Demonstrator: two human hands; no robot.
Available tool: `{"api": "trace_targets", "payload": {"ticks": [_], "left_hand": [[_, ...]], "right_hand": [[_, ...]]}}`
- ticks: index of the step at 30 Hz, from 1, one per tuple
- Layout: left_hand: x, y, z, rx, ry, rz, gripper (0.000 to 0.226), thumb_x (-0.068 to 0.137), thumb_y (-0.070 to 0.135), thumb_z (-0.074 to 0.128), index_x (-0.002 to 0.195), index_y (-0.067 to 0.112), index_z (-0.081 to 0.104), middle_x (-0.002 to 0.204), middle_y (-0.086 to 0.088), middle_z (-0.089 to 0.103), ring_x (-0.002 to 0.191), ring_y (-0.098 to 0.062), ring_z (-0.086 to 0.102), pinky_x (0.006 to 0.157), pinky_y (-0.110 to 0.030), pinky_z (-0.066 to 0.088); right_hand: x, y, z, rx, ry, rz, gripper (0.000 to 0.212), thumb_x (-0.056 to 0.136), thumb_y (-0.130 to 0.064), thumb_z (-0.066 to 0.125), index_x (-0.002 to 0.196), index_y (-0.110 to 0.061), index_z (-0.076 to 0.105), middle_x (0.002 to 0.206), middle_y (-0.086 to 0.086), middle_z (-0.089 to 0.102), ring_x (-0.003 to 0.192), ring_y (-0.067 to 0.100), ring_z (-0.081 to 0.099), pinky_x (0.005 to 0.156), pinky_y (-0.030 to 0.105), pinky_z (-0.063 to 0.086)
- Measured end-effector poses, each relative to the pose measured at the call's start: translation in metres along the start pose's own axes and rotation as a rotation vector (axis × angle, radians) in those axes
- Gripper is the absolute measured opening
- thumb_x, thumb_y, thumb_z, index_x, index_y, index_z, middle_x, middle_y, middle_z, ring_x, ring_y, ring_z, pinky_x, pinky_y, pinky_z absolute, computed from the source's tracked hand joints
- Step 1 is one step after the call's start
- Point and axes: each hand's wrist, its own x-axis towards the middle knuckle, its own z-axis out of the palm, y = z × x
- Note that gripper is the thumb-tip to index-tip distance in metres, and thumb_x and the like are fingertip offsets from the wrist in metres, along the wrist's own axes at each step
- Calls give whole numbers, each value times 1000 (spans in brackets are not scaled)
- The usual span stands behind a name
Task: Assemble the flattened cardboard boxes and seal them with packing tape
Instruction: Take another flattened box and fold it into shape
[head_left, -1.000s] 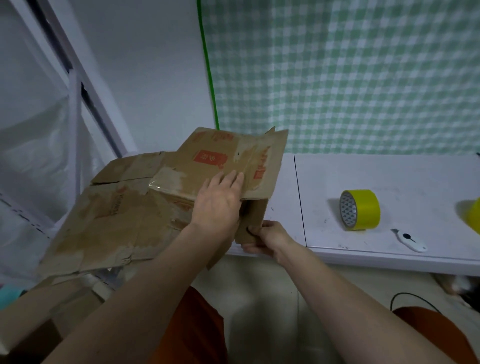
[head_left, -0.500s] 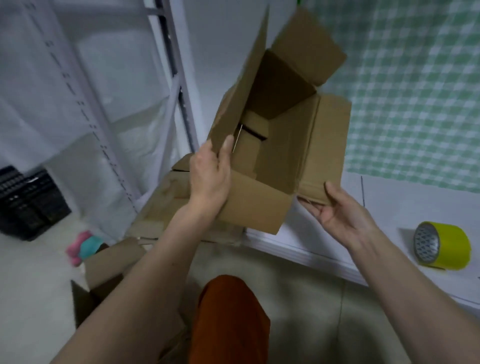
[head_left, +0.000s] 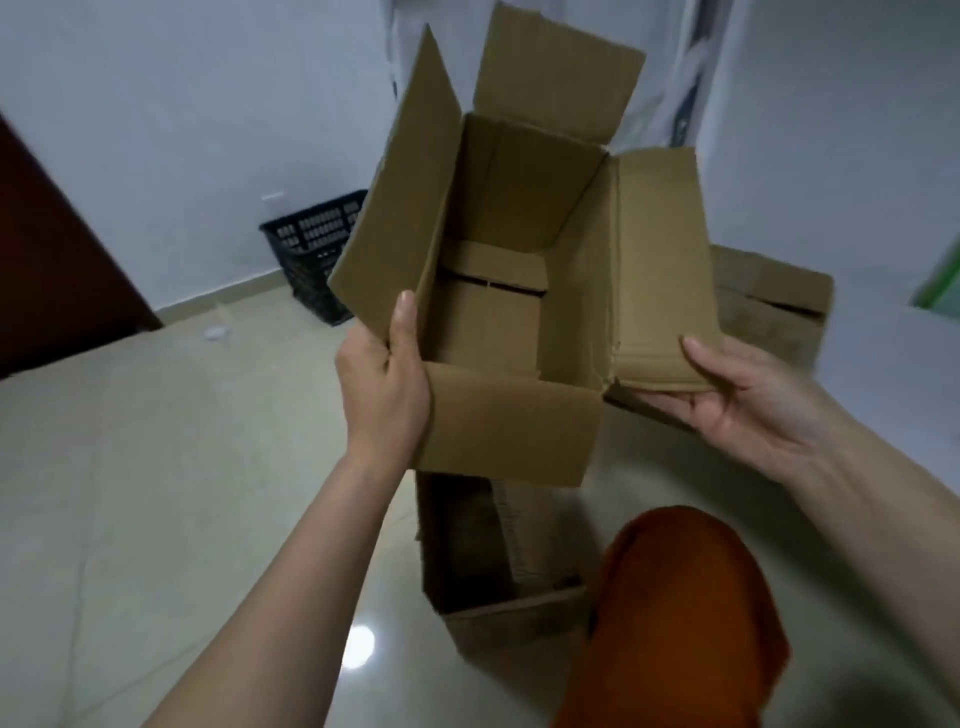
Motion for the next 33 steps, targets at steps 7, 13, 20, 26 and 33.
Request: {"api": "trace_targets", "payload": {"ticks": [7, 13, 20, 26, 33], "left_hand": [[-31, -94, -109, 230, 185, -235, 31, 101, 26, 43, 81, 6, 54, 66, 4, 50, 61, -5, 50, 53, -17, 35], [-81, -173, -164, 344, 319, -632, 40, 100, 32, 46, 85, -3, 58, 80, -12, 57, 77, -29, 54, 65, -33, 39], [-164, -243, -148, 296, 104, -1053, 38, 99, 27, 51, 119, -3, 61, 114, -20, 66, 107, -34, 60, 91, -41, 48], [-171, -240, -96, 308, 114, -1007, 35, 101, 23, 45, 116, -5, 60, 102, -12, 63, 97, -29, 58, 81, -31, 42], [-188, -264, -88, 421, 94, -1072, 40, 103, 29, 37, 133, 9, 55, 124, -12, 62, 113, -35, 57, 92, -37, 44]], "right_hand": [[57, 107, 71, -461, -175, 207, 28, 97, -17, 47, 120, -3, 55, 106, 17, 70, 98, 30, 69, 86, 39, 56], [91, 197, 117, -781, -280, 310, 19, 98, -20, 49, 112, -10, 58, 97, 11, 71, 77, 28, 72, 74, 39, 60], [109, 269, 78, -1212, -160, 484, 38, 99, -24, 47, 134, -9, 48, 120, 10, 60, 71, 16, 71, 67, 29, 59], [117, 267, 42, -1399, -34, 433, 39, 97, -25, 51, 133, -11, 50, 115, 11, 64, 62, 15, 69, 60, 29, 58], [106, 296, 54, -1518, -80, 329, 17, 98, -23, 50, 97, -16, 65, 82, 3, 64, 72, 16, 64, 70, 34, 57]]}}
